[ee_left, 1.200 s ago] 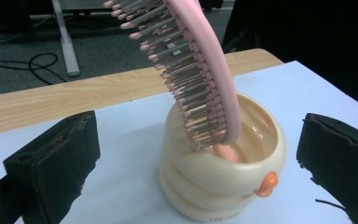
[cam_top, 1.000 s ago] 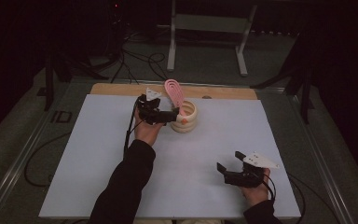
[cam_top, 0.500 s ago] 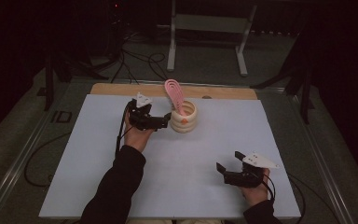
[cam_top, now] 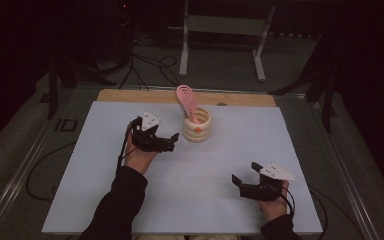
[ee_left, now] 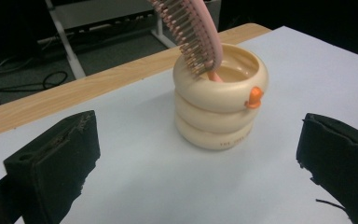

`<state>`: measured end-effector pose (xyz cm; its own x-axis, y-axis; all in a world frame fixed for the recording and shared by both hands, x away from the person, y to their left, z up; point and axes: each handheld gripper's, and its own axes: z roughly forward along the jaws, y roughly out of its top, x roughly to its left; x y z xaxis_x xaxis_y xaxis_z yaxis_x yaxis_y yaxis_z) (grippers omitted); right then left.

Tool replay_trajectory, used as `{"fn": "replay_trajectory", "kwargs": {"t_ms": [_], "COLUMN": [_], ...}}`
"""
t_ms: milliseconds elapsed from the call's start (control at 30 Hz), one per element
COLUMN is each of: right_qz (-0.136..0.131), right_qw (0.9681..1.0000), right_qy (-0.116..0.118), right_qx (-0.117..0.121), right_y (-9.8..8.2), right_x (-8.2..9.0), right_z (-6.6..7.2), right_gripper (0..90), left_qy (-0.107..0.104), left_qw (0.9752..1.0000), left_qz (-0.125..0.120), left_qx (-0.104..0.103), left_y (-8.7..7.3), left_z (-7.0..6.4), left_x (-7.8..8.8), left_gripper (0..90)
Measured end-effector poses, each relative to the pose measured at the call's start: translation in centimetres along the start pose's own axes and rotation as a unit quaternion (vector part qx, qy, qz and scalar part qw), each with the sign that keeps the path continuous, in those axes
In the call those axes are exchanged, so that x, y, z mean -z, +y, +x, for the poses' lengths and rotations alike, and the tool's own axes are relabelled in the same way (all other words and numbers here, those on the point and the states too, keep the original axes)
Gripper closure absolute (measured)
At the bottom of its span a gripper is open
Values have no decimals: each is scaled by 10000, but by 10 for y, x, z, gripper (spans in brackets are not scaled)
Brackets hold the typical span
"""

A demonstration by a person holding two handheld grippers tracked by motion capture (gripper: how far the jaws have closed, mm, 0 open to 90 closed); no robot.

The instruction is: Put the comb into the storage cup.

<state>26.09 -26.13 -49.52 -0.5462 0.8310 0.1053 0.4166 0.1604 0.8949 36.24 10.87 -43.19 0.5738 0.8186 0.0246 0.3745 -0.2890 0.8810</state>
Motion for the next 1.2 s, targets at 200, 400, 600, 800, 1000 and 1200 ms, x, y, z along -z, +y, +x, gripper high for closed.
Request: {"fn": "replay_trajectory", "kwargs": {"t_ms": [200, 400, 600, 800, 1000, 1200], "right_qz": [-12, -16, -49, -79, -164, -241], "right_qw": [10000, 10000, 10000, 10000, 9999, 9997], "right_qy": [-13, -9, -24, -29, -33, -58], "right_qx": [15, 27, 10, 8, 20, 32], "right_y": [0, 0, 0, 0, 1, 1], "right_x": [0, 1, 1, 3, 5, 8], "right_z": [0, 0, -1, -1, -2, -3], "right_gripper": [88, 87, 87, 87, 87, 87], "left_qy": [29, 67, 289, 384, 398, 433], "left_qw": [10000, 9999, 9995, 9992, 9990, 9985], "left_qz": [-52, -96, -73, -84, -184, -331], "left_qx": [-45, -26, -59, -39, 17, 104], "left_y": [-14, -32, -55, -79, -96, -109], "left_z": [-1, 1, 9, 13, 17, 25], "left_x": [15, 29, 48, 64, 76, 88], "left_gripper": [3, 3, 3, 3, 3, 3]}}
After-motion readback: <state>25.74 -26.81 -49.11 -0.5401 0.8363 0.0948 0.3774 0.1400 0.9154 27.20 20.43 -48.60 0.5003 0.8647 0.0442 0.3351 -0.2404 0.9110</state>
